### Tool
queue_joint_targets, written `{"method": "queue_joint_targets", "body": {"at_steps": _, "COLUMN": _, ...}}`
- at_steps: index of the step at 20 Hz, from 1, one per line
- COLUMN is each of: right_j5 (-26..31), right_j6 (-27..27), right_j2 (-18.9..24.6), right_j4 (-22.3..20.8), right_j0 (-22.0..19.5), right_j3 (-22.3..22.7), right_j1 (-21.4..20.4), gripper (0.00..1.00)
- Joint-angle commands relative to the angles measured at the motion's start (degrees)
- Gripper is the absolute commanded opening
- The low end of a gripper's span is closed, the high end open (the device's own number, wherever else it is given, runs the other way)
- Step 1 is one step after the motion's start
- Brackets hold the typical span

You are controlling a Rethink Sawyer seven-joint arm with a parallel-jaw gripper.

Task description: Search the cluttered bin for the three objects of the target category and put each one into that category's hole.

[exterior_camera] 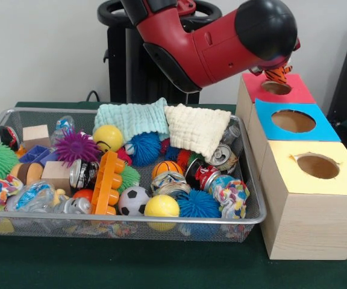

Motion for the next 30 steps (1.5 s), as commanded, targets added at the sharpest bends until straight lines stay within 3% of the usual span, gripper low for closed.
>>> {"method": "queue_joint_targets", "body": {"at_steps": 1, "right_j5": -7.0, "right_j6": 6.4, "right_j2": -2.2, "right_j4": 2.0, "right_j0": -0.7, "right_j3": 0.5, "right_j1": 1.8, "gripper": 0.00}}
{"method": "queue_joint_targets", "body": {"at_steps": 19, "right_j5": -8.2, "right_j6": 6.4, "right_j2": -1.8, "right_j4": 2.6, "right_j0": -0.8, "right_j3": 0.4, "right_j1": 2.1, "gripper": 0.00}}
{"method": "queue_joint_targets", "body": {"at_steps": 20, "right_j5": -8.2, "right_j6": 6.3, "right_j2": -1.8, "right_j4": 2.6, "right_j0": -0.8, "right_j3": 0.5, "right_j1": 2.1, "gripper": 1.00}}
{"method": "queue_joint_targets", "body": {"at_steps": 30, "right_j5": -7.1, "right_j6": 6.3, "right_j2": -1.9, "right_j4": 2.4, "right_j0": -0.6, "right_j3": 0.0, "right_j1": 2.3, "gripper": 1.00}}
